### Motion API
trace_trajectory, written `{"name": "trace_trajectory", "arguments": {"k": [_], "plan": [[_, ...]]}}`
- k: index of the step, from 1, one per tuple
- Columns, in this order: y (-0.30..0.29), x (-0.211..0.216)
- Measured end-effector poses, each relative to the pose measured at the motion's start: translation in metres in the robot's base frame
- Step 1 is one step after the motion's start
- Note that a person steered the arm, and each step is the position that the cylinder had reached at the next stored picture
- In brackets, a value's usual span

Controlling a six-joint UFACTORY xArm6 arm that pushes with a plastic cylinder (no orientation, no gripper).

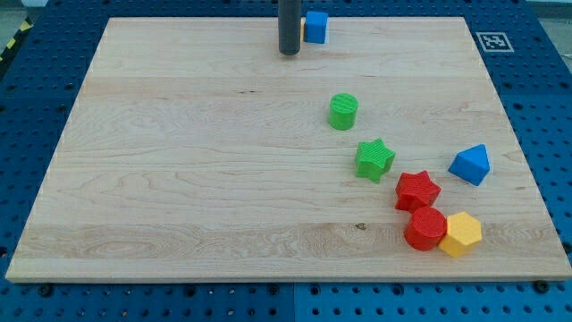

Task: Push the green circle up towards the top

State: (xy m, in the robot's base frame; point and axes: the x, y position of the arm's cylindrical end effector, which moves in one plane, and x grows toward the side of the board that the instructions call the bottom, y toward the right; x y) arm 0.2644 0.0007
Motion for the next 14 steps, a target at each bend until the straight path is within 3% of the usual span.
{"name": "trace_trajectory", "arguments": {"k": [1,2,5,7,9,14], "plan": [[0.0,-0.006],[-0.006,0.019],[0.018,0.195],[0.082,0.177],[0.076,0.174],[0.062,0.051]]}}
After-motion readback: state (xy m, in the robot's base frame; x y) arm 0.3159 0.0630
